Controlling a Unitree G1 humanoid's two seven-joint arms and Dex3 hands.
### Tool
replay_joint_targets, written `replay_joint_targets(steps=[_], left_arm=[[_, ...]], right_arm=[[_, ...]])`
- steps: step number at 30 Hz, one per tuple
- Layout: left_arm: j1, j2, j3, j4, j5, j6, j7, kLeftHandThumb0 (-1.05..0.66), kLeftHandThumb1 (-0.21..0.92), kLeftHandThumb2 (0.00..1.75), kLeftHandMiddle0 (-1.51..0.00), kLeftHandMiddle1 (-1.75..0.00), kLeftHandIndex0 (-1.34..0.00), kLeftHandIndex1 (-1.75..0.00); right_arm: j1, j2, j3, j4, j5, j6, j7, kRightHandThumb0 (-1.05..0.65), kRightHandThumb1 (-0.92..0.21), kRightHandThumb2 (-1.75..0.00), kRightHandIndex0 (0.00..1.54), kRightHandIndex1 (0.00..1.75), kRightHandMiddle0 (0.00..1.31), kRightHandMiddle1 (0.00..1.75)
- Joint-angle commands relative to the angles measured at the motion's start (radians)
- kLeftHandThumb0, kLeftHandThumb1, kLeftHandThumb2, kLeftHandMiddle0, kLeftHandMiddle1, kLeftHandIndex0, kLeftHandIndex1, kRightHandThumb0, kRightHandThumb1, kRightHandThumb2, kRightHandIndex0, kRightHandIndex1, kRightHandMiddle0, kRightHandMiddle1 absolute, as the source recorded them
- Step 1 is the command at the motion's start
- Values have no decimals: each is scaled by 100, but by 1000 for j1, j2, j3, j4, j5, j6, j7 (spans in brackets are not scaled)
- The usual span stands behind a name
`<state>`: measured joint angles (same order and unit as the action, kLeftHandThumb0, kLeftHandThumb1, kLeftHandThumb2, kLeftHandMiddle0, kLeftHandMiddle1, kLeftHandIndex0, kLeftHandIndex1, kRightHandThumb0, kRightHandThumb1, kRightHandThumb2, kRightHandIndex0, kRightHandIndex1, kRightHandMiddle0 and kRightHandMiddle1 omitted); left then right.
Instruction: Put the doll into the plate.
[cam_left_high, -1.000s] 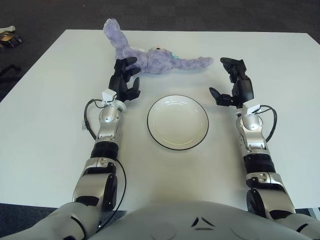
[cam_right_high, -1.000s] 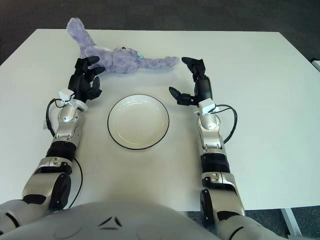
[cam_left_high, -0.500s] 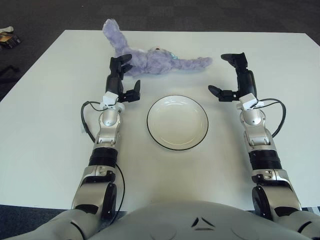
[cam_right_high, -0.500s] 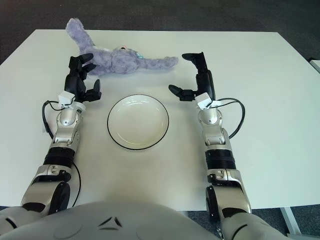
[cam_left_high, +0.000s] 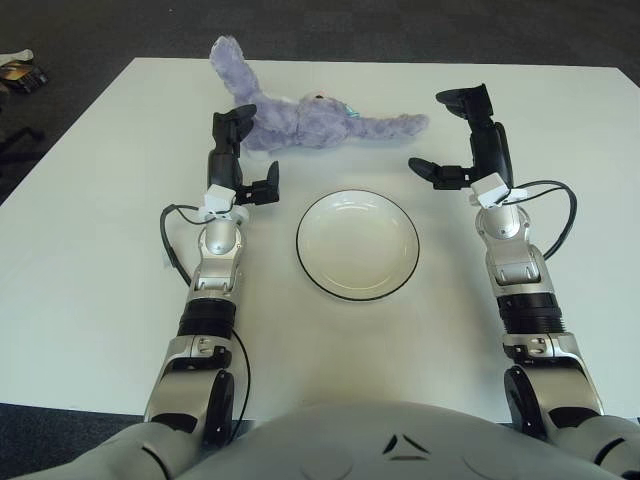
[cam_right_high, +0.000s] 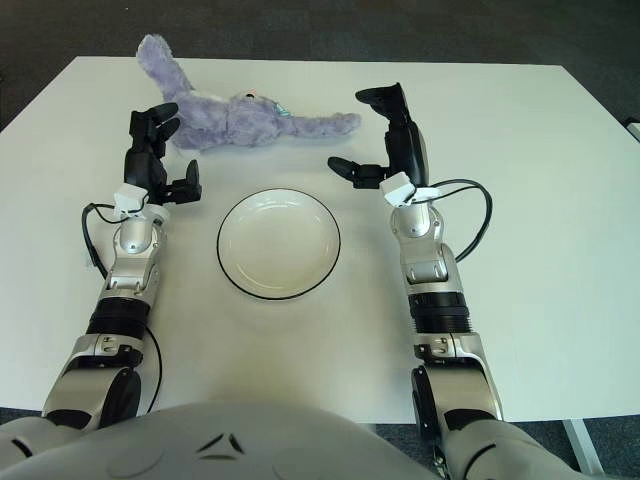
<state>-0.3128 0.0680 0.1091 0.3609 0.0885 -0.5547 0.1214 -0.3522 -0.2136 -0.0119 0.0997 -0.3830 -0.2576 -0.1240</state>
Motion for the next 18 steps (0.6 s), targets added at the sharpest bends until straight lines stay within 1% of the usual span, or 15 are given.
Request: replay_joint_targets(steps=[1, 5, 8, 11, 15, 18], left_arm=[[2, -10, -2, 21, 18, -46, 30, 0, 22, 132, 0, -59, 0, -115], [-4, -5, -2, 27, 34, -63, 50, 4, 20, 134, 0, -57, 0, -120], [-5, 6, -6, 18, 88, -52, 87, 6, 20, 135, 0, -55, 0, -121], [-11, 20, -11, 12, 146, -35, 125, 4, 19, 135, 0, -55, 0, -120], [-16, 27, -16, 11, 180, -26, 153, 1, 19, 134, 0, -54, 0, -119], [-27, 44, -23, 12, 260, -5, 215, -6, 20, 130, 0, -55, 0, -117]], right_arm=[[-16, -16, 5, -36, -24, 35, -3, -73, -32, -86, 25, 75, 1, 121], [-19, -14, 20, -79, -47, 86, 8, -71, -31, -87, 25, 76, 1, 121], [-21, -15, 29, -93, -51, 101, 13, -70, -30, -89, 24, 76, 0, 120], [-28, -16, 40, -98, -62, 114, 11, -72, -31, -88, 23, 77, 0, 117], [-31, -18, 46, -97, -64, 117, 7, -73, -33, -87, 22, 77, 0, 116], [-38, -20, 52, -81, -53, 94, 12, -76, -37, -83, 20, 74, 0, 114]])
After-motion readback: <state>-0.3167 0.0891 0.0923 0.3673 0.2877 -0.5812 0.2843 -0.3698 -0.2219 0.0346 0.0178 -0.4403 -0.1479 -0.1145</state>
